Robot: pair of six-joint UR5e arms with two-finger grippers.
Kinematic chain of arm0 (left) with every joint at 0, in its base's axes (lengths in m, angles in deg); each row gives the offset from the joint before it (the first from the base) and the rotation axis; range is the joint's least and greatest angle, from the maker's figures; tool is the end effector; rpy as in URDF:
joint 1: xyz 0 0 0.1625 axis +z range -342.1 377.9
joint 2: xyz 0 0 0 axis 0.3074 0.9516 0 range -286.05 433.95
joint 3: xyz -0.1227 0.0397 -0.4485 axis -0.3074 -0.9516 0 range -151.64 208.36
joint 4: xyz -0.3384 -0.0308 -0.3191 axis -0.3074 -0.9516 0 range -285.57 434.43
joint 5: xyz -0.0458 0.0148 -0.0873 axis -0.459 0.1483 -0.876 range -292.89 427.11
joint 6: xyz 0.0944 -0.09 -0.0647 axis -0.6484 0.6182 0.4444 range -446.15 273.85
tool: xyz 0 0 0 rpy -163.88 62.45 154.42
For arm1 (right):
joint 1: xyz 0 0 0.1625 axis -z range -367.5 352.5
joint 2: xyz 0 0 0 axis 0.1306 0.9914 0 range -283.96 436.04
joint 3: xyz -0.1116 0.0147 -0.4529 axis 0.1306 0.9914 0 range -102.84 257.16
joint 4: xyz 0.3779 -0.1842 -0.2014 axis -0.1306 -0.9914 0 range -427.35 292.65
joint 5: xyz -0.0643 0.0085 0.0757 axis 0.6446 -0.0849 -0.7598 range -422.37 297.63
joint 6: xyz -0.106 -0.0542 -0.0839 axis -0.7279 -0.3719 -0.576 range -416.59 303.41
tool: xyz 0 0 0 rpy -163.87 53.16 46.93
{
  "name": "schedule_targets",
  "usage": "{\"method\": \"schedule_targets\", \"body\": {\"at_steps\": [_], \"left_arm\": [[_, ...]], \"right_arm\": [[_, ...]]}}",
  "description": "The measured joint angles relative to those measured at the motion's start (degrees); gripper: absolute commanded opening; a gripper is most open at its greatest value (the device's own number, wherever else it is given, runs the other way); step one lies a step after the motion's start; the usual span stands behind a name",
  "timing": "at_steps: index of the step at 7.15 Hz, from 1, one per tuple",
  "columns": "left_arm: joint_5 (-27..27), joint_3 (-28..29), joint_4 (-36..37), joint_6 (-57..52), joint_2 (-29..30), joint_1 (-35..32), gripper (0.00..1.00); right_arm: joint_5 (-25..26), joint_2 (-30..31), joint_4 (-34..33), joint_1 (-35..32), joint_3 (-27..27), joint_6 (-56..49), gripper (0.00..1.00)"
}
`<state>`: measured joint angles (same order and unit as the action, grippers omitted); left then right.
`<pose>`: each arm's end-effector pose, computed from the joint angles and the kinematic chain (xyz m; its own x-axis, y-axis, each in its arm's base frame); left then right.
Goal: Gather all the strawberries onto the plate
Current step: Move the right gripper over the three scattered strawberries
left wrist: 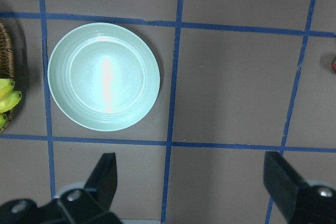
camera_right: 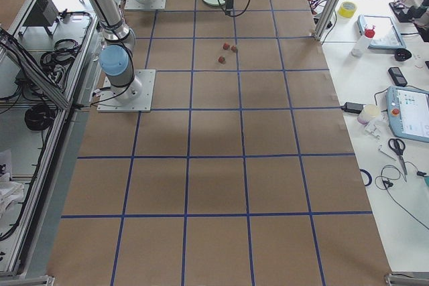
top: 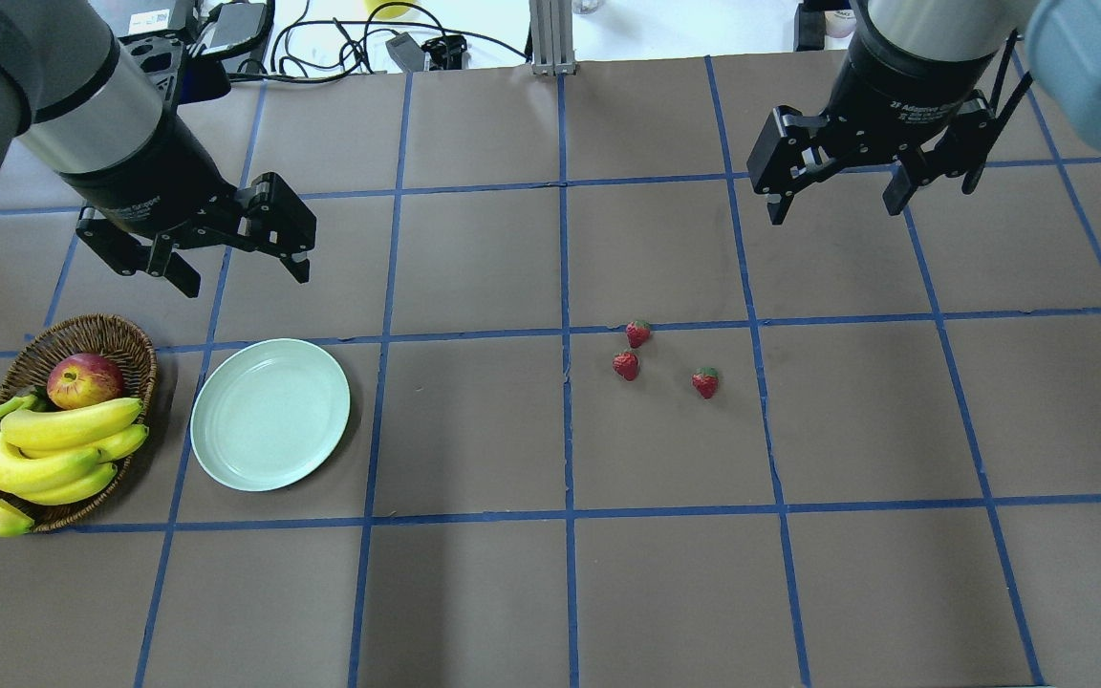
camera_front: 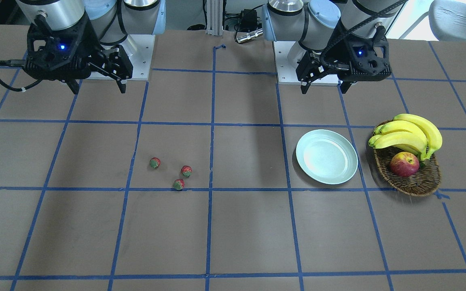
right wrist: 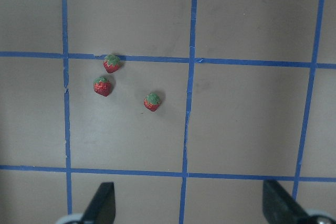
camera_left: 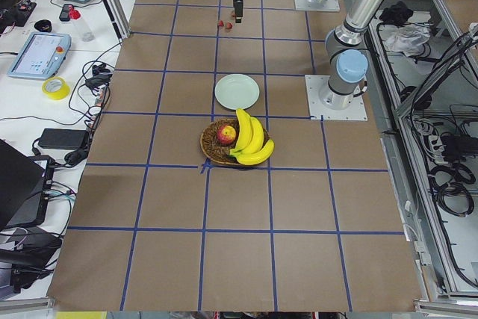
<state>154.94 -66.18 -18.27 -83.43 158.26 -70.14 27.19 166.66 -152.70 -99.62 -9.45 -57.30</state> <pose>-0.1218 -0.5004 0.4877 -0.9959 -0.0826 0.0365 -0.0816 0.9962 0.0288 0.1542 -0.5333 0.5136 -0.9988 -0.0491 -0.0079 -0.0492 0.9987 0.0111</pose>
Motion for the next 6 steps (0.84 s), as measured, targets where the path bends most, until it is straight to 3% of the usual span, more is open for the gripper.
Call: {"method": "schedule_targets", "body": {"at_steps": [6], "left_arm": [[1.0, -1.0, -0.2, -1.2, -0.2, 0.1, 1.0]], "right_arm": [[-0.1, 0.0, 0.0, -0.1, 0.0, 0.0, 1.0]]}}
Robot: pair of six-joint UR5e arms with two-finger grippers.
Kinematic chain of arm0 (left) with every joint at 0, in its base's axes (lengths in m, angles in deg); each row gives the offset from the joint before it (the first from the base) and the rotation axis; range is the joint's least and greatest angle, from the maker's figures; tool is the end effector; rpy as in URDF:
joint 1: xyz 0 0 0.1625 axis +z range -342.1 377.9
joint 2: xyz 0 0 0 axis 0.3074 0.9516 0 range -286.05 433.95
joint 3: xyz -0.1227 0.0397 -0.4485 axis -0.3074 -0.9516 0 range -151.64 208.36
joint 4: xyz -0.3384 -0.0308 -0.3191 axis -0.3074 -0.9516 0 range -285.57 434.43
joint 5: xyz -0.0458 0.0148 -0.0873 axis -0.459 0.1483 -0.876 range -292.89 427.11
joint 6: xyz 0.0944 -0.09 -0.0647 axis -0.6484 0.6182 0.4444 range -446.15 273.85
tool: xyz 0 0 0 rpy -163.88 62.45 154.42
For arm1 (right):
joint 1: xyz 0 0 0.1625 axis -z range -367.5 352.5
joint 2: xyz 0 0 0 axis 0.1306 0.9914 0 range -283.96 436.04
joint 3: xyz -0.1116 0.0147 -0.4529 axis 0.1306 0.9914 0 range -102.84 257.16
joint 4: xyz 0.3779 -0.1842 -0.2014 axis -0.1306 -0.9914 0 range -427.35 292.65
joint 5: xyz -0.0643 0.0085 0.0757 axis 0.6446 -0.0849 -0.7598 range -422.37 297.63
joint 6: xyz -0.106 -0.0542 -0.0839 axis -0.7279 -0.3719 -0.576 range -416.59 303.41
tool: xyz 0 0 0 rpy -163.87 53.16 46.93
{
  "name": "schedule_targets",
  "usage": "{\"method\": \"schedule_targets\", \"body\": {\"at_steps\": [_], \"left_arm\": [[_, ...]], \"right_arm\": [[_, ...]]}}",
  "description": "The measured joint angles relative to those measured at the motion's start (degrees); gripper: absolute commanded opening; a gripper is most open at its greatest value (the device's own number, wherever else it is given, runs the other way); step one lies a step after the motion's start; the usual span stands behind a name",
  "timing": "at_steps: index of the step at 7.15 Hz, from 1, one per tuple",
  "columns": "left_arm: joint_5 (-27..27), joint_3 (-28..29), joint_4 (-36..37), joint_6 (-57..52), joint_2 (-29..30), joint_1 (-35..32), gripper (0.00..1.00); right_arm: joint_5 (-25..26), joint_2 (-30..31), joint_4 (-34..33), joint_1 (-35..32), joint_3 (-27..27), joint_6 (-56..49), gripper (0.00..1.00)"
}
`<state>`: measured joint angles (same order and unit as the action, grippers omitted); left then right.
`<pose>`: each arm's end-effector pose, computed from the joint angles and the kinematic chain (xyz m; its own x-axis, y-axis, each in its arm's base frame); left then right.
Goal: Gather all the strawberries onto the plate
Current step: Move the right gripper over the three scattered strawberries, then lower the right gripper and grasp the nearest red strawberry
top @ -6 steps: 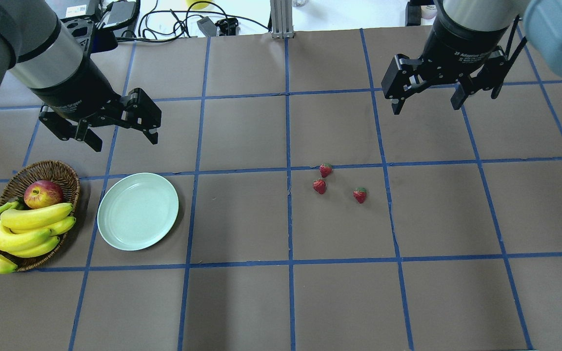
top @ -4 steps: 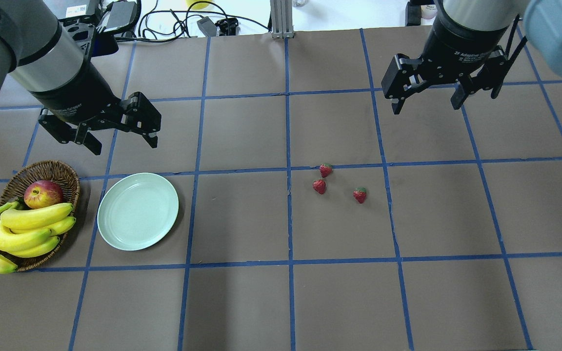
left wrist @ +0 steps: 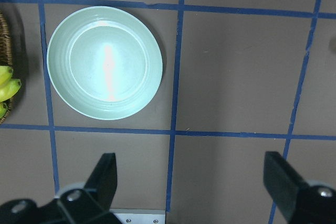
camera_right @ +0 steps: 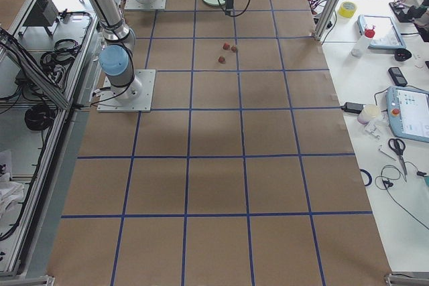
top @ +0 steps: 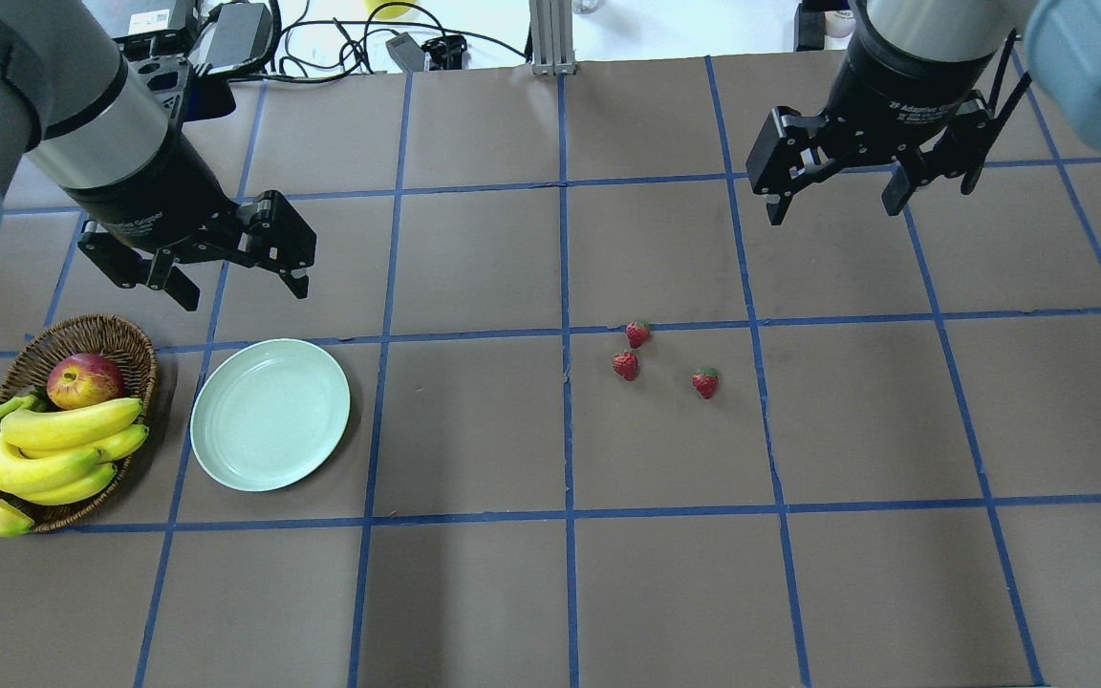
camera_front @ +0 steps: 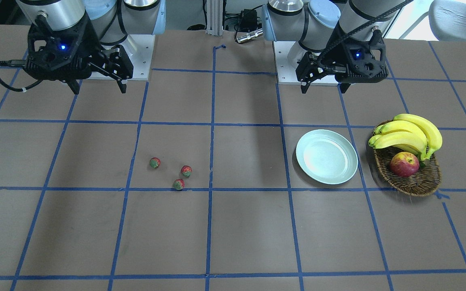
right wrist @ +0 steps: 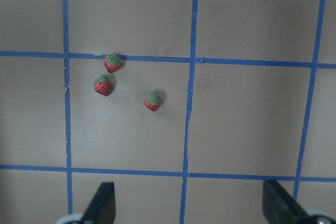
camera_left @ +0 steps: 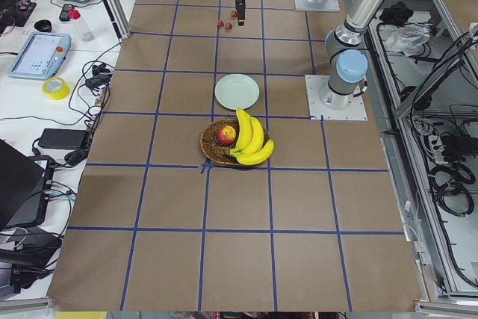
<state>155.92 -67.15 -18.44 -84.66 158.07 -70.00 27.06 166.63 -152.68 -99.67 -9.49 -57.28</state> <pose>-0.1182 -0.4967 0.4798 -0.9978 -0.0636 0.0196 -0.0626 0.9971 0.0441 0.1550 -0.5332 0.5129 -0.9987 -0.0496 -0.0102 -0.0497 0.9987 0.0127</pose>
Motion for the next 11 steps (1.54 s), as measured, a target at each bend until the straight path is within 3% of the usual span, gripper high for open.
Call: {"method": "schedule_targets", "body": {"at_steps": [3, 5, 6, 9, 11], "left_arm": [[3.1, 0.0, 0.4, -2.2, 0.0, -0.1, 1.0], [3.1, -0.1, 0.5, -2.0, 0.0, -0.2, 1.0], [3.1, -0.1, 0.5, -1.9, 0.1, -0.2, 1.0], [3.2, -0.1, 0.5, -2.0, 0.1, -0.2, 1.0], [3.3, -0.2, 0.4, -2.0, 0.1, -0.2, 1.0]], "right_arm": [[-0.7, -1.2, 2.5, -0.2, -0.3, 1.6, 1.0], [-1.1, -3.4, -0.4, -1.0, -5.6, 5.0, 1.0], [-1.1, -3.8, -5.8, -2.1, -10.5, 6.6, 1.0], [-0.5, -9.7, -32.5, -5.3, -25.0, 12.5, 1.0], [0.0, -14.7, -44.3, -5.8, -30.7, 13.9, 0.94]]}}
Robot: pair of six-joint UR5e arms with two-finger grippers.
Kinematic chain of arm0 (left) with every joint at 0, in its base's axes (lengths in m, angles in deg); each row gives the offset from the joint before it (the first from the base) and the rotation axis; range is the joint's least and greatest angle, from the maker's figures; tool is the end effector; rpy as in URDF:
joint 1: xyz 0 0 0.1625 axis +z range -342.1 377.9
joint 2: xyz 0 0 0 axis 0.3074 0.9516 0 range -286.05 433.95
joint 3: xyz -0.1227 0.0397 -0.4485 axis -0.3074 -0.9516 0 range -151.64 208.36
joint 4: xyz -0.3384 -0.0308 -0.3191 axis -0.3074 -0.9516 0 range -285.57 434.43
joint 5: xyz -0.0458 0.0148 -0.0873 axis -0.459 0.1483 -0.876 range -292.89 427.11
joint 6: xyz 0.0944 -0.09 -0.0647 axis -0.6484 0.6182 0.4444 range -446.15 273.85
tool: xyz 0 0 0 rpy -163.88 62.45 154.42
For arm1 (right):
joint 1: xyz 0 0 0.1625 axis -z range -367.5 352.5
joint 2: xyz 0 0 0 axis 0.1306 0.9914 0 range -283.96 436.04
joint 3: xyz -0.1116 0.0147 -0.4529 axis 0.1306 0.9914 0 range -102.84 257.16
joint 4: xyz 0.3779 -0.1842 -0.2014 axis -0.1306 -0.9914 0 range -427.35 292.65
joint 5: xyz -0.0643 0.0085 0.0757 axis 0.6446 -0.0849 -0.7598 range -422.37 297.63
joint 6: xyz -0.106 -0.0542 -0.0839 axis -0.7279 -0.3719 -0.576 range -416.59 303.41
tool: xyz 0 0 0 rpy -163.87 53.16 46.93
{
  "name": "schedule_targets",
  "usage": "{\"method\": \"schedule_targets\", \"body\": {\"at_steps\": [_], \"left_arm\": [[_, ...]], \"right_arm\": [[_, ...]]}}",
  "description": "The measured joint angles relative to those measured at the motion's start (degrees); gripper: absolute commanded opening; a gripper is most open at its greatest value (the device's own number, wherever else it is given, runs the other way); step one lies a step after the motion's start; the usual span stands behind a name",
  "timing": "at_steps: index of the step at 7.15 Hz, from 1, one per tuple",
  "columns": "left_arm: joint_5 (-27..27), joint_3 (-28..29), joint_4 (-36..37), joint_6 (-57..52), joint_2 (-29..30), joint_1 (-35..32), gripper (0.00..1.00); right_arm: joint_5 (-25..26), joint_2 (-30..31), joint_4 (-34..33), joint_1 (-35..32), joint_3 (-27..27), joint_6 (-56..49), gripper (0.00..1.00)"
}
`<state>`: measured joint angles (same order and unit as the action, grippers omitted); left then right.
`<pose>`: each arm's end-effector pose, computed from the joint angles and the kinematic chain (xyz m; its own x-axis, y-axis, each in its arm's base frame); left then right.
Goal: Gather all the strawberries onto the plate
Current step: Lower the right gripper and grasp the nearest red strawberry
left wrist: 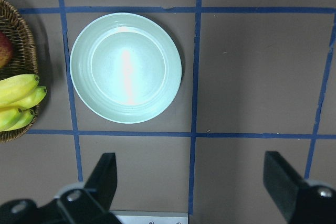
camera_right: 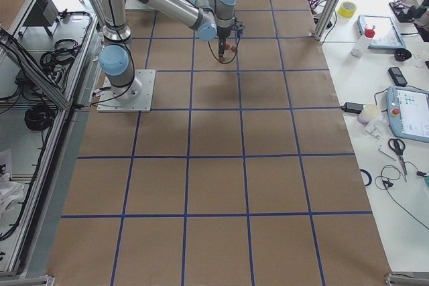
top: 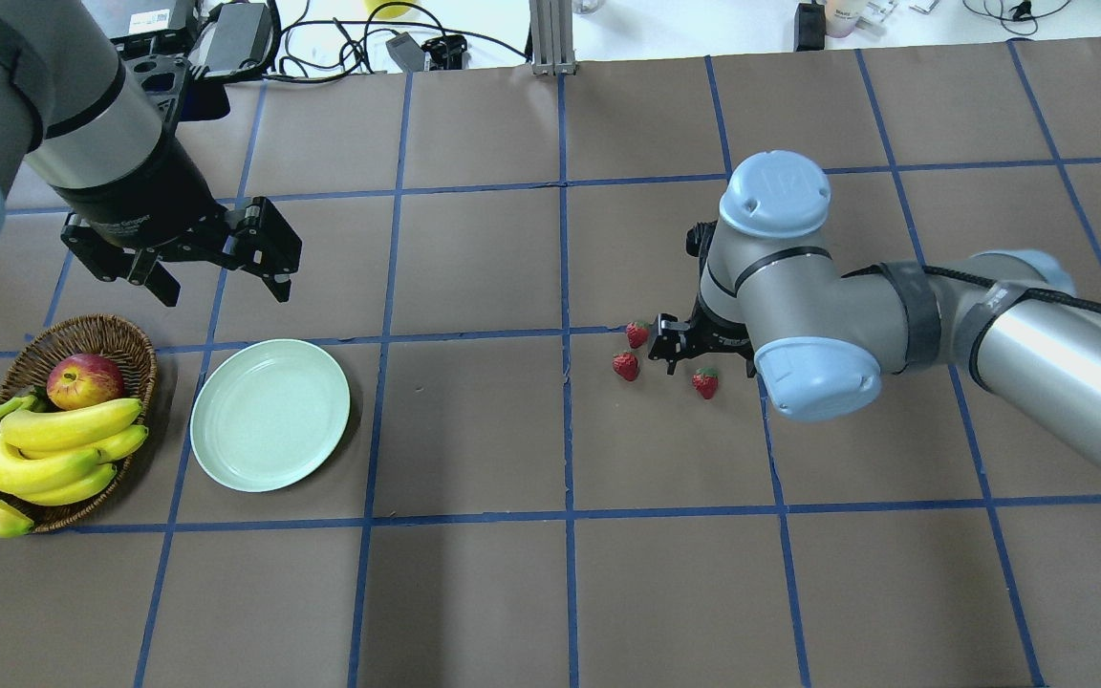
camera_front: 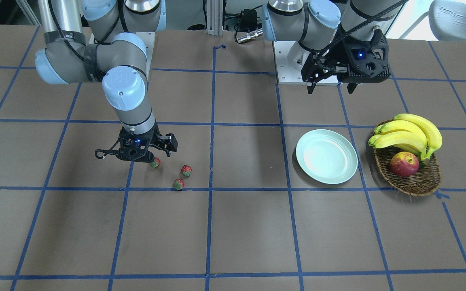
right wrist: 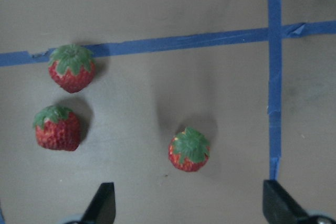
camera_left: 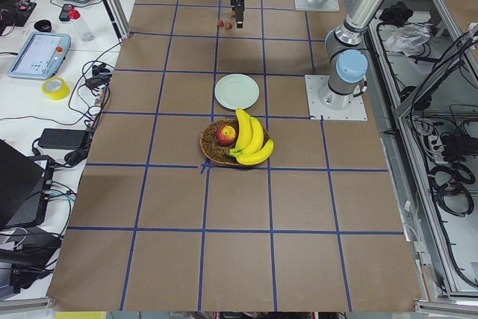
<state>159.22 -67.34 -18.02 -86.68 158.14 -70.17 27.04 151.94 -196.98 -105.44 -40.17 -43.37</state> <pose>-0.1113 -0.4971 0.4782 -0.9991 -0.0230 -0.0364 -0.0245 0.9989 0.0411 0.2085 -0.5198 0.1708 -0.9957 0.0924 -0.0029 0.0923 0.9952 0.0330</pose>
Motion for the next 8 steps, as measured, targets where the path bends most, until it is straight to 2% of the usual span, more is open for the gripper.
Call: {"method": "schedule_targets", "body": {"at_steps": [3, 6, 8], "left_arm": [[-0.2, 0.0, -0.3, 0.0, 0.0, -0.1, 1.0], [-0.2, 0.0, -0.2, -0.1, 0.0, -0.1, 1.0], [-0.2, -0.1, -0.1, 0.0, 0.0, -0.2, 1.0]], "right_arm": [[0.6, -2.7, -4.4, 0.0, -1.2, 1.2, 0.63], [0.7, -3.6, -4.7, 0.0, -1.6, 1.4, 0.62], [0.7, -3.9, -4.7, 0.2, -1.5, 1.4, 0.1]]}}
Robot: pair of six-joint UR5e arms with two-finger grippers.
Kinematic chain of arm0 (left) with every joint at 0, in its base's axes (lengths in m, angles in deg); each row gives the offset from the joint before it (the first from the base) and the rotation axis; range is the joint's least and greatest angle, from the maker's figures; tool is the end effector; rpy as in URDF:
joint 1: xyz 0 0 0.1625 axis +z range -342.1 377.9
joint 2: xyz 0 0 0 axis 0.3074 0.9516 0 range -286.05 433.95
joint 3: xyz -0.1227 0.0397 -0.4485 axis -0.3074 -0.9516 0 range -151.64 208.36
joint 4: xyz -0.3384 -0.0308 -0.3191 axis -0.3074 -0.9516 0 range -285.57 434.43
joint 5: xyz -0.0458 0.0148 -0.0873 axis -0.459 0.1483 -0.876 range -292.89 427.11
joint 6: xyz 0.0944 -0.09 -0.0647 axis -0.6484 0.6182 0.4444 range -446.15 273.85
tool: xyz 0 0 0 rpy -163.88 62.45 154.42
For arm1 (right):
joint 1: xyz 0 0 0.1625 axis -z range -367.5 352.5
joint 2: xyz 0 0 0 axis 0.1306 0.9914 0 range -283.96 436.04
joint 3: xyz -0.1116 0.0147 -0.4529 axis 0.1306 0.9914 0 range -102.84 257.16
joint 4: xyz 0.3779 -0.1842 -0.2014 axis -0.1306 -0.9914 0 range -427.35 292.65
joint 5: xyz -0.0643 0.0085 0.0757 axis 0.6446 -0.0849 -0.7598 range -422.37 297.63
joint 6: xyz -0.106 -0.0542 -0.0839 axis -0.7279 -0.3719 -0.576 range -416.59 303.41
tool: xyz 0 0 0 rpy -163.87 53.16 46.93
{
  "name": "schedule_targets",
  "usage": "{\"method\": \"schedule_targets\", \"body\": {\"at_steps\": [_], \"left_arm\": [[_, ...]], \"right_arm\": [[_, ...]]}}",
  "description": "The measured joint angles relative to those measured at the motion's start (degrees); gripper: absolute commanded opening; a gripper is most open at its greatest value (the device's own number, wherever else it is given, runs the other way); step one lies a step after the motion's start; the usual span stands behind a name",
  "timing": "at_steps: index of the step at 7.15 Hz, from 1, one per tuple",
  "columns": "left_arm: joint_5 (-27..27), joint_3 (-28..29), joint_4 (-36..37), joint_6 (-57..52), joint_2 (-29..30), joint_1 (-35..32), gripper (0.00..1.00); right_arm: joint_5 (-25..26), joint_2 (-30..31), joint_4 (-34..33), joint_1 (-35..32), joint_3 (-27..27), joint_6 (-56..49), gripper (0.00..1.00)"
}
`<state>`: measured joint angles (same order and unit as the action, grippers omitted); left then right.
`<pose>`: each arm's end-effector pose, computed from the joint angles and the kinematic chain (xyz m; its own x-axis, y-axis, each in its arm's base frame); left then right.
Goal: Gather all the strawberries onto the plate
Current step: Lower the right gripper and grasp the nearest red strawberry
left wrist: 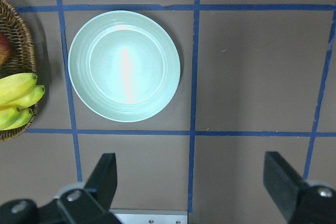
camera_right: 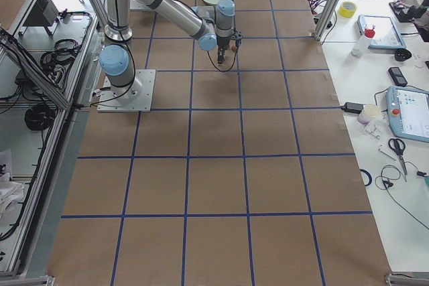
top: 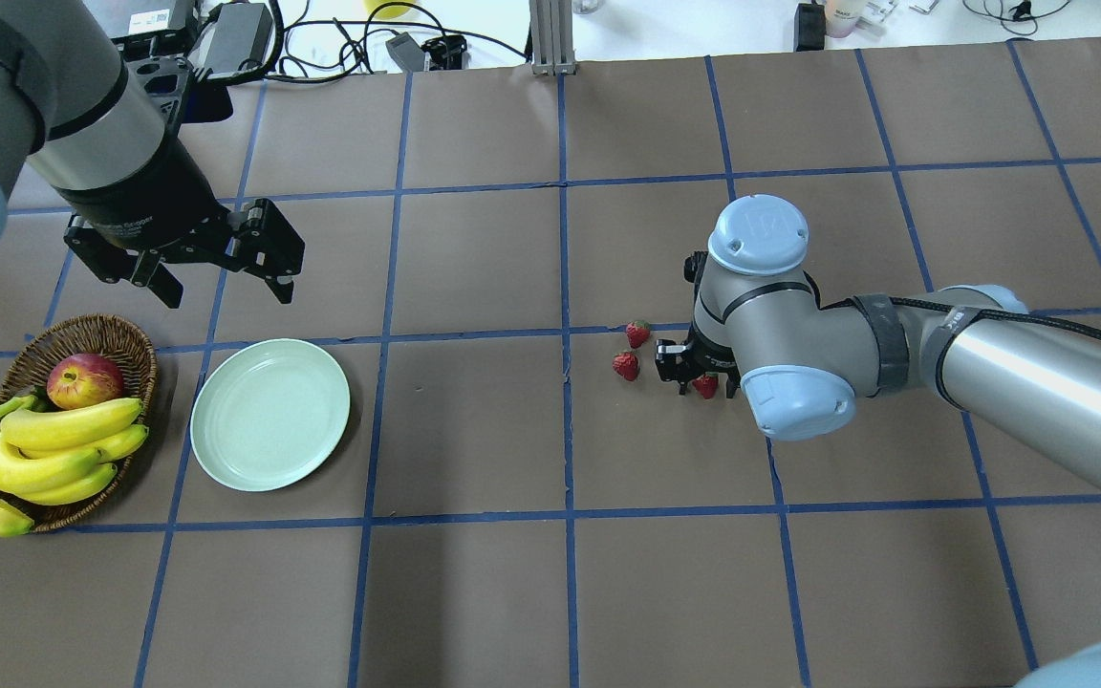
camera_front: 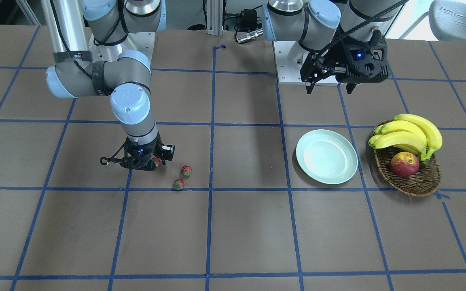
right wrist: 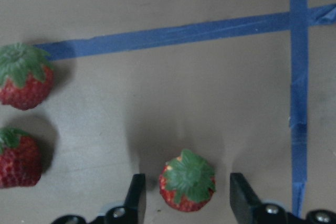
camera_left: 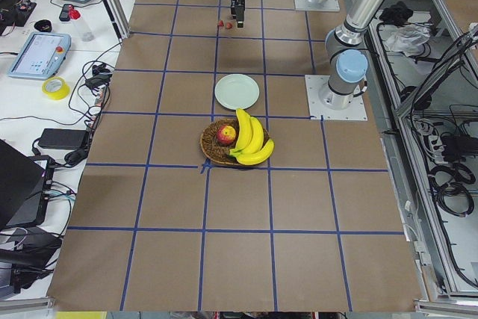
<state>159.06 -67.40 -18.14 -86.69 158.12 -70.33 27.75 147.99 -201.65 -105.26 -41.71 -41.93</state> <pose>-0.1131 -0.4962 0.4776 -0.9992 -0.0200 -0.0336 -0.0215 0.9988 0.0439 0.2050 -0.5197 0.1298 -0.9927 0.1200 0.0135 0.1205 0.9918 0.0438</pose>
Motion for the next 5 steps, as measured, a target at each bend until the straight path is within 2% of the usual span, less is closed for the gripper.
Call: {"method": "schedule_targets", "body": {"at_steps": [1, 5], "left_arm": [[0.0, 0.0, 0.0, 0.0, 0.0, 0.0, 1.0], [0.4, 0.0, 0.0, -0.3, 0.0, 0.0, 1.0]], "right_arm": [[0.0, 0.0, 0.0, 0.1, 0.0, 0.0, 0.0], [-1.6, 1.4, 0.4, -0.4, 0.8, 1.1, 0.0]]}}
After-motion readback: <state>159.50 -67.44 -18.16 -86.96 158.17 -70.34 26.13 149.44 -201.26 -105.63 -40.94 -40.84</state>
